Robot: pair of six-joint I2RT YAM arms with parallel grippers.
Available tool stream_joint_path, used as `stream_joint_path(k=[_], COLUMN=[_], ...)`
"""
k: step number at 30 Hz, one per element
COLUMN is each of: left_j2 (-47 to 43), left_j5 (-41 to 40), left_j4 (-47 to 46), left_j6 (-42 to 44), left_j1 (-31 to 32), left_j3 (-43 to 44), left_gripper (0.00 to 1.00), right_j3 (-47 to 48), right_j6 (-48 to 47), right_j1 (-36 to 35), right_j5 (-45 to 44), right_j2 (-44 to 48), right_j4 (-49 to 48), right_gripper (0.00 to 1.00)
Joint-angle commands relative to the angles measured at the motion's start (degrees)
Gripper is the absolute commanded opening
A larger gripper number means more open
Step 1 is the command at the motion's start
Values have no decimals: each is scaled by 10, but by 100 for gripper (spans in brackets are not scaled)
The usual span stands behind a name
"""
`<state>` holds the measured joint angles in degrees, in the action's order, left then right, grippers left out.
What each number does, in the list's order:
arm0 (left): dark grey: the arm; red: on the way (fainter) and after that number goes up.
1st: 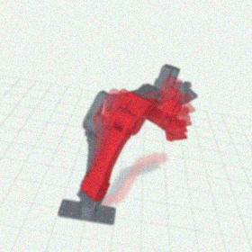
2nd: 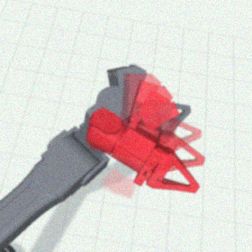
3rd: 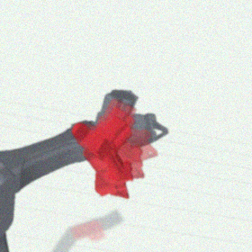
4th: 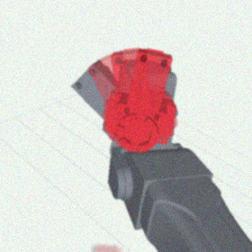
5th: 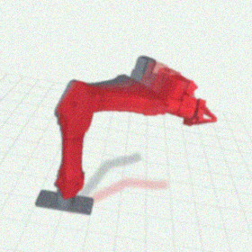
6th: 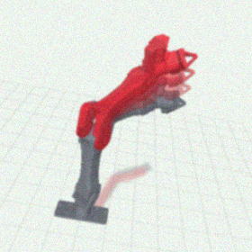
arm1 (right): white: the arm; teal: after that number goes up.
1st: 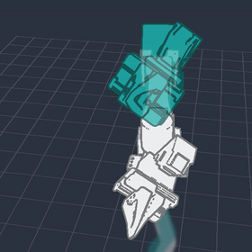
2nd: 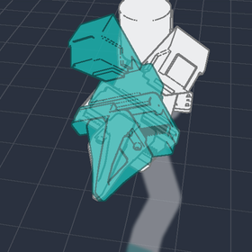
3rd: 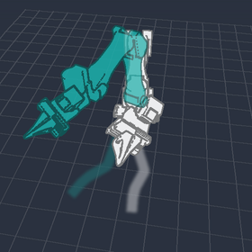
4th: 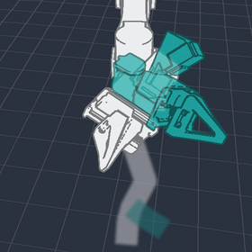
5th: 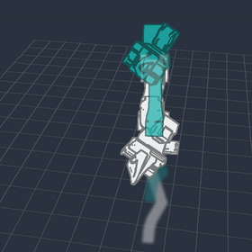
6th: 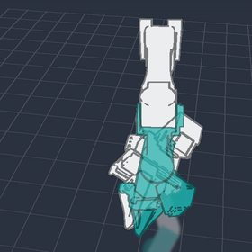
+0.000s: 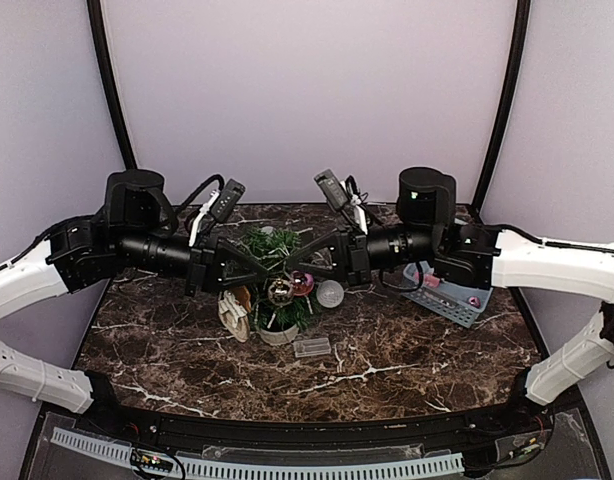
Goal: Decorate the small christmas tree
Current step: Hang the ornament bell on the branch.
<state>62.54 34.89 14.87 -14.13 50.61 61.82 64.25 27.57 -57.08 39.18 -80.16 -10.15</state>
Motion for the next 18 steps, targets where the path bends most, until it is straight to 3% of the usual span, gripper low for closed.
stream_joint_path(k=[1,18], left_j2=[-29,-52], left_j5=[-18,-63], left_j4=[28,-19], left_j6=[-6,-43], left_j1=[4,11], left_j3=[-24,-95], left_gripper=[0,0], right_j3=[-5,-36], right_j6=[15,36], right_j1=[-11,-35], right_j5=[-23,-82], right_j2=[-10,-25], right_j4=[-19,-10], right_gripper=[0,0])
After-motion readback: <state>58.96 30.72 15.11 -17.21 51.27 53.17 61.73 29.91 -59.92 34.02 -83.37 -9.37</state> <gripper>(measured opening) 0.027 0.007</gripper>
